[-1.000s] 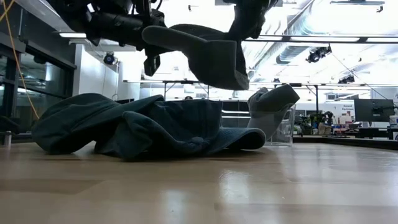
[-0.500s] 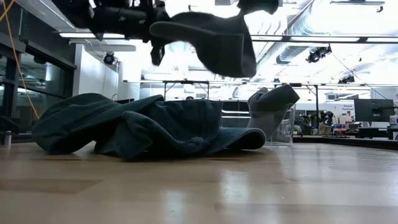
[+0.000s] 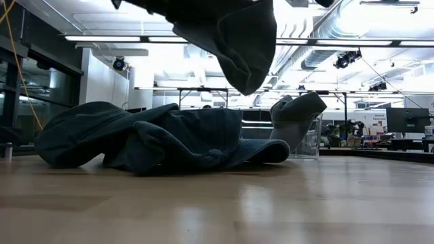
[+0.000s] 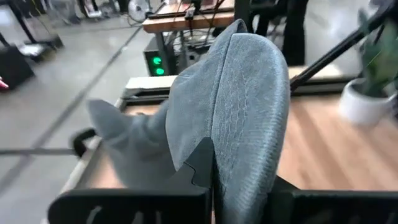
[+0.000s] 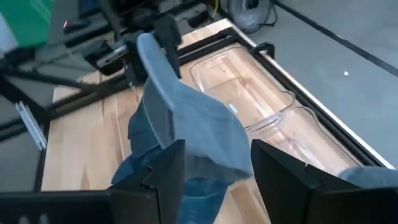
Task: Pick & Place hat
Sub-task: Put the gray cap into the right transparent bin
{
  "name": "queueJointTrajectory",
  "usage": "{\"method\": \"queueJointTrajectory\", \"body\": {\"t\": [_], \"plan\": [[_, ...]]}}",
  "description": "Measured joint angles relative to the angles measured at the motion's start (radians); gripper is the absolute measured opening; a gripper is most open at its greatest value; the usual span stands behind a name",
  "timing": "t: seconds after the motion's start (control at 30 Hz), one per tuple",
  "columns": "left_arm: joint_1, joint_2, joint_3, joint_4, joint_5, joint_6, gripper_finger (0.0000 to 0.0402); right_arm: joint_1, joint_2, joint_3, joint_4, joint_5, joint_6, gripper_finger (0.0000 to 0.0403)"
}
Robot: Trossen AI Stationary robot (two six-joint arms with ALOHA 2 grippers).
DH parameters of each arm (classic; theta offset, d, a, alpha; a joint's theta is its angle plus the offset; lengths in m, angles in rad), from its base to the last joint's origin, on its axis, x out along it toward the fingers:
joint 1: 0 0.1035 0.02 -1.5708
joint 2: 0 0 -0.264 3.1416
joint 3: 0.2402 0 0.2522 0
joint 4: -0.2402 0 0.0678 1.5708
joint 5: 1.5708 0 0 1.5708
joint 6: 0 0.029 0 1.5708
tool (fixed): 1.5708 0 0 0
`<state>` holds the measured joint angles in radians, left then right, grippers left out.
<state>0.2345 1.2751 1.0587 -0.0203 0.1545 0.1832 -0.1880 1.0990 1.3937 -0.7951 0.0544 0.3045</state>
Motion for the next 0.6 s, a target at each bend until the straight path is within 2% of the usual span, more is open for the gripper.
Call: {"method": "queueJointTrajectory", "body": {"t": [0.1,0.33,0.47,0.6], "plan": [[-0.008,0.000,0.045,-0.044,-0.018,0.109,0.0004,-0.037,-0.024,0.000,-0.026,-0.020,0.038,0.0177],[-0.086,0.000,0.130,-0.059,-0.133,0.417,0.0004,-0.135,-0.025,0.000,-0.051,-0.172,0.079,0.0177],[-0.158,0.000,0.157,-0.067,-0.284,0.595,0.0004,-0.199,-0.024,0.000,-0.015,-0.286,0.065,0.0177],[-0.230,0.000,0.159,-0.066,-0.524,0.772,0.0004,-0.280,-0.023,0.000,0.008,-0.463,0.056,0.0177]]}}
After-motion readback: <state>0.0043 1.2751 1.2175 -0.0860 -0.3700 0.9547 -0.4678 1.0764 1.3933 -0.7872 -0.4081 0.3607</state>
